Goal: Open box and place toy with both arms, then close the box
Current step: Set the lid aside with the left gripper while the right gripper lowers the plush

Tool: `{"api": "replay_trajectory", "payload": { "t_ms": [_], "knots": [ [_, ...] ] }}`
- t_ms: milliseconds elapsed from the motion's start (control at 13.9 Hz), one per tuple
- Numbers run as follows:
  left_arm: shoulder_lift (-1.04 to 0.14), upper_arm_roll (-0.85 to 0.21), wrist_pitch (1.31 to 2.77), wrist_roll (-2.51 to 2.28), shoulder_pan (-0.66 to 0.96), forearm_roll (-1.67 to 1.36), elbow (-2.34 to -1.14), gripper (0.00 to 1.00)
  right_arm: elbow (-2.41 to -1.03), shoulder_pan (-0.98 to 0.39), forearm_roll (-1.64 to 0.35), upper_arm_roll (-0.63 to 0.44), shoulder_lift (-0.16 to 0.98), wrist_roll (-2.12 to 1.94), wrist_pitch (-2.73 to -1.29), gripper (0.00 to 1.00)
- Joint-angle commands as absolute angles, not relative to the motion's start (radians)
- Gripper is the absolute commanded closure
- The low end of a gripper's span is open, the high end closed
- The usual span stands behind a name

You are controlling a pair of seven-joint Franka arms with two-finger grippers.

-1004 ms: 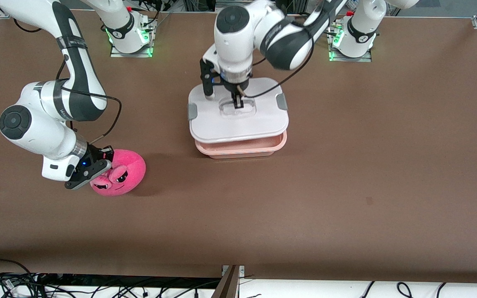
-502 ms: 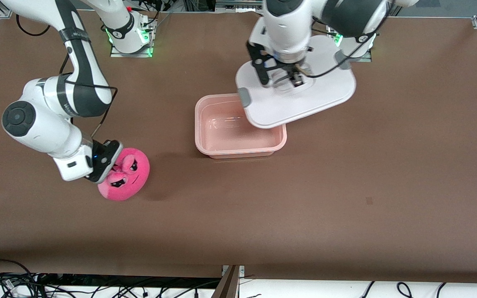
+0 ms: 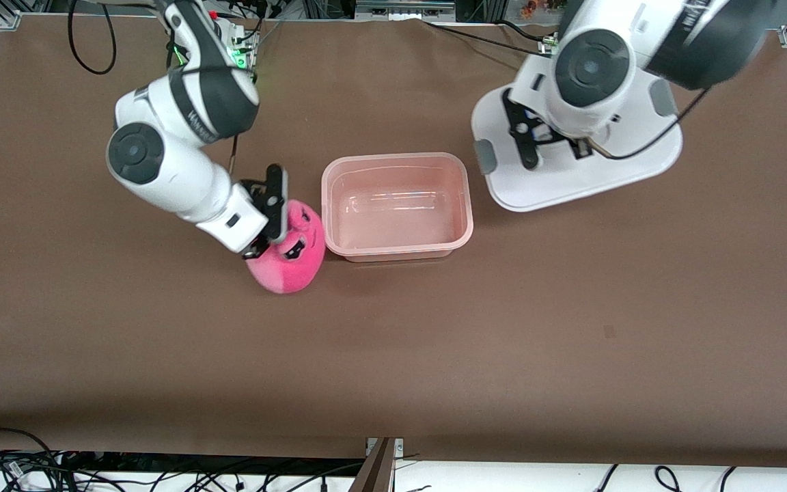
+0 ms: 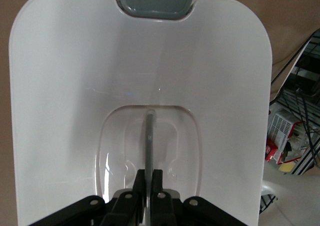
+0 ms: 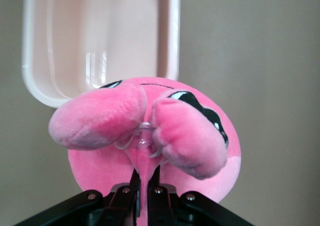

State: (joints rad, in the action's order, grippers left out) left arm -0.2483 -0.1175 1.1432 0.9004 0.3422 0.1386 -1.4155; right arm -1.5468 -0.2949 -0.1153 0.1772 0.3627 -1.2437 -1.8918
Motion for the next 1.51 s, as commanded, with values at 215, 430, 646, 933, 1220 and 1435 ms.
{"api": "replay_trajectory", "payload": {
  "t_ms": [215,430,646,933,1220,1435],
  "knots": [
    [-0.25,-0.129,1.29,1.29,0.154,0.19,-1.503,1.0,-1.411,-0.402,-0.101,0.198,0.357,-1.131,-1.617,1.0],
    [-0.264,-0.129,1.414,1.425,0.095,0.21,-1.592,1.0,-1.413,-0.489,-0.075,0.196,0.383,-1.099,-1.634,1.0],
    [-0.267,-0.138,1.476,1.447,0.075,0.198,-1.65,1.0,-1.411,-0.534,-0.015,0.196,0.419,-1.014,-1.66,1.0],
    [-0.218,-0.155,1.6,1.492,0.015,0.179,-1.796,1.0,-1.411,-0.549,0.006,0.195,0.482,-0.99,-1.747,1.0],
    [-0.101,-0.186,1.627,1.485,-0.021,0.158,-1.906,1.0,-1.41,-0.569,0.04,0.195,0.528,-0.947,-1.821,1.0],
    [-0.06,-0.187,1.616,1.442,-0.028,0.1,-1.931,1.0,-1.404,-0.572,0.041,0.195,0.563,-0.925,-1.864,1.0]
  ]
}}
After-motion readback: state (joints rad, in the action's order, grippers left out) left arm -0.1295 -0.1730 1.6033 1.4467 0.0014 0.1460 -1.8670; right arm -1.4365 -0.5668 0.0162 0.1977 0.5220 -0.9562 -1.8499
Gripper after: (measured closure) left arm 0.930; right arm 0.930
